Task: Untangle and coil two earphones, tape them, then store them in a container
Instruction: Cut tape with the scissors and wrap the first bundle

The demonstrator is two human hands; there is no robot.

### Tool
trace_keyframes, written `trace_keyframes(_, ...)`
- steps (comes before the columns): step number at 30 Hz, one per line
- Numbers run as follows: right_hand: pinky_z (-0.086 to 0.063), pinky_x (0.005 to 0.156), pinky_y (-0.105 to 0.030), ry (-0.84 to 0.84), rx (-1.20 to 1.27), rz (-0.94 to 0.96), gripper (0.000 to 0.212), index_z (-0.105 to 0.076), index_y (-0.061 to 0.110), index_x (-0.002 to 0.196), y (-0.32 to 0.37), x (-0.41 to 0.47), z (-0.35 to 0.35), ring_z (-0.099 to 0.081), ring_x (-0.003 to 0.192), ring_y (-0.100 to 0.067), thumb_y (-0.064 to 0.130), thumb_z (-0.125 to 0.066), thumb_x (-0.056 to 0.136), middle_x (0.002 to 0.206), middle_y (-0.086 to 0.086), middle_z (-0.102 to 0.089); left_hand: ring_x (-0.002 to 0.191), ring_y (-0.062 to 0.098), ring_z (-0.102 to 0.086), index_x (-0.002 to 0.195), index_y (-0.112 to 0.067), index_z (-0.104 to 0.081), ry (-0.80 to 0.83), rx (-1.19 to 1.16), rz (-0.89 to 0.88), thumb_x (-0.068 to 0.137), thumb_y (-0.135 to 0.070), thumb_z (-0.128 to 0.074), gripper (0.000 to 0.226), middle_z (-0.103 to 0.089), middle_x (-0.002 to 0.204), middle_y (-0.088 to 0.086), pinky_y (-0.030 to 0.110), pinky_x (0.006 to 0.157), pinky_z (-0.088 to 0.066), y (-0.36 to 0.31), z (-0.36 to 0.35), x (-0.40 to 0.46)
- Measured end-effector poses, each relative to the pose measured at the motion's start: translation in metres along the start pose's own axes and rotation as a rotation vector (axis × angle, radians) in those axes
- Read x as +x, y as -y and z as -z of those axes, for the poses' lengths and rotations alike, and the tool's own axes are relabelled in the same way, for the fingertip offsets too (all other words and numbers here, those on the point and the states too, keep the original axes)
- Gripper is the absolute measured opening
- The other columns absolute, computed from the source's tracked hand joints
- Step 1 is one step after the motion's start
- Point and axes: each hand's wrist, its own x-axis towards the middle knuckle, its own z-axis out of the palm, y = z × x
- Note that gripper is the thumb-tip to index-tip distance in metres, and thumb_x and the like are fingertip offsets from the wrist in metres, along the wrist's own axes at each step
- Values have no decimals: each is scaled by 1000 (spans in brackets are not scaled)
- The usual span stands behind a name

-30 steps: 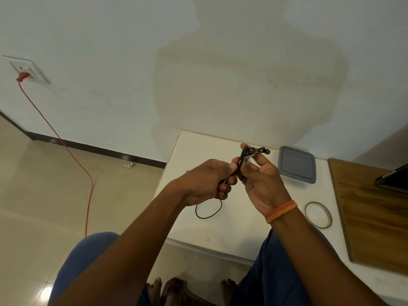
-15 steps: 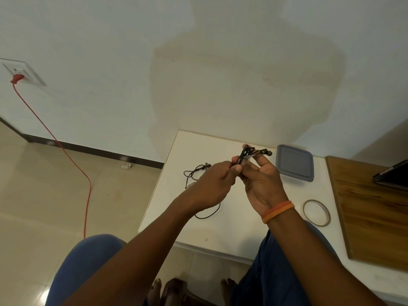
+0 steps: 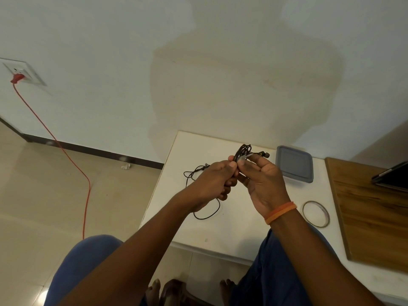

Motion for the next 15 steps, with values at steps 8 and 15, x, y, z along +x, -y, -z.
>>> trace_keyframes(8, -49, 58, -13, -297, -787, 611, 18, -67, 17, 89, -2, -10, -1, -64, 74, -6, 14, -80, 78, 81, 7, -67, 53, 10, -23, 89, -14, -43, -45, 92, 17, 107, -32, -33, 27, -32, 65, -5, 24, 52, -21, 0, -4, 0)
trace_keyframes(15, -56, 69, -36, -267, -1116, 890, 9, -75, 4, 93, -3, -8, 0, -64, 86, -24, 5, -73, 84, 93, -12, -70, 51, 9, -23, 80, -17, -46, -84, 100, 39, 105, -28, -34, 30, -34, 61, -7, 24, 50, -22, -1, -1, 1)
